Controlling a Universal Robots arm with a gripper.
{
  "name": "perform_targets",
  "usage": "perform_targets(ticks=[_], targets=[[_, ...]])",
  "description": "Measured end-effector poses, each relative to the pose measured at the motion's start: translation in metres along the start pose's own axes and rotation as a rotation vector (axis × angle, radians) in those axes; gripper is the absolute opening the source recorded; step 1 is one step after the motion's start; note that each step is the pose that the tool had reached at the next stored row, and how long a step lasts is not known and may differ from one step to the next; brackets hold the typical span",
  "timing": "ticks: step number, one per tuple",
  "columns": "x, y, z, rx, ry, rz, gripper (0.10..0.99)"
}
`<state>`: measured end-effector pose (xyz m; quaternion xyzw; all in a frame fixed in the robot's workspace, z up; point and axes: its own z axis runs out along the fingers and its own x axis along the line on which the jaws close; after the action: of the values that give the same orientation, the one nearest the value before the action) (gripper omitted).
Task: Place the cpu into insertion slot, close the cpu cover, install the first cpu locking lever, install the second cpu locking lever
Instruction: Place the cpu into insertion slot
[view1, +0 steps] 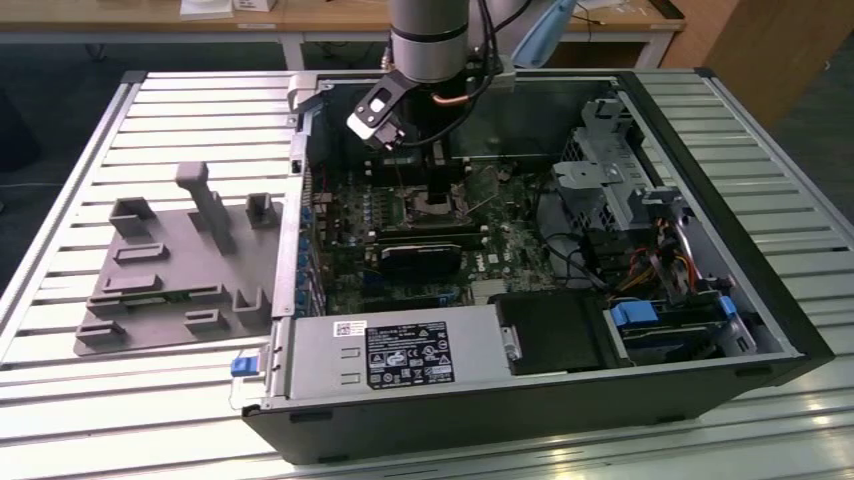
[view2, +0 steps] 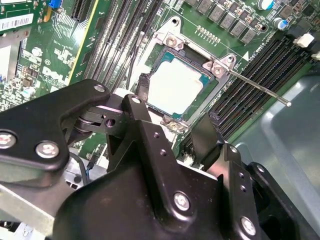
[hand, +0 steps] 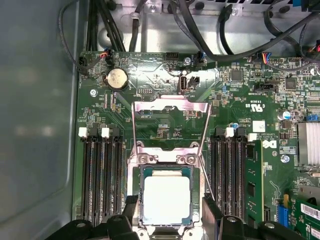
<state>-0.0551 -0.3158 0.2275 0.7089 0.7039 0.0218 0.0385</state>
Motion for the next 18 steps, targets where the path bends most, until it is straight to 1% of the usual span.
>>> perform_targets(ticks=[5, 7, 8, 11, 12, 13, 14, 16, 17, 18], targets=[[0.0000, 0.0000, 0.0000, 0.000, 0.0000, 0.000, 0.600], [0.0000, 0.0000, 0.0000, 0.000, 0.0000, 0.000, 0.475], [0.0000, 0.0000, 0.0000, 0.000, 0.0000, 0.000, 0.475], [0.0000, 0.0000, 0.0000, 0.000, 0.0000, 0.000, 0.302], [0.0000, 0.0000, 0.0000, 0.000, 0.0000, 0.000, 0.302], [0.0000, 0.0000, 0.0000, 0.000, 0.0000, 0.000, 0.243], [0.0000, 0.0000, 0.0000, 0.000, 0.0000, 0.000, 0.243], [0.0000, 0.0000, 0.0000, 0.000, 0.0000, 0.000, 0.125], [0.0000, 0.0000, 0.0000, 0.000, 0.0000, 0.000, 0.102], [0.0000, 0.0000, 0.0000, 0.000, 0.0000, 0.000, 0.102]])
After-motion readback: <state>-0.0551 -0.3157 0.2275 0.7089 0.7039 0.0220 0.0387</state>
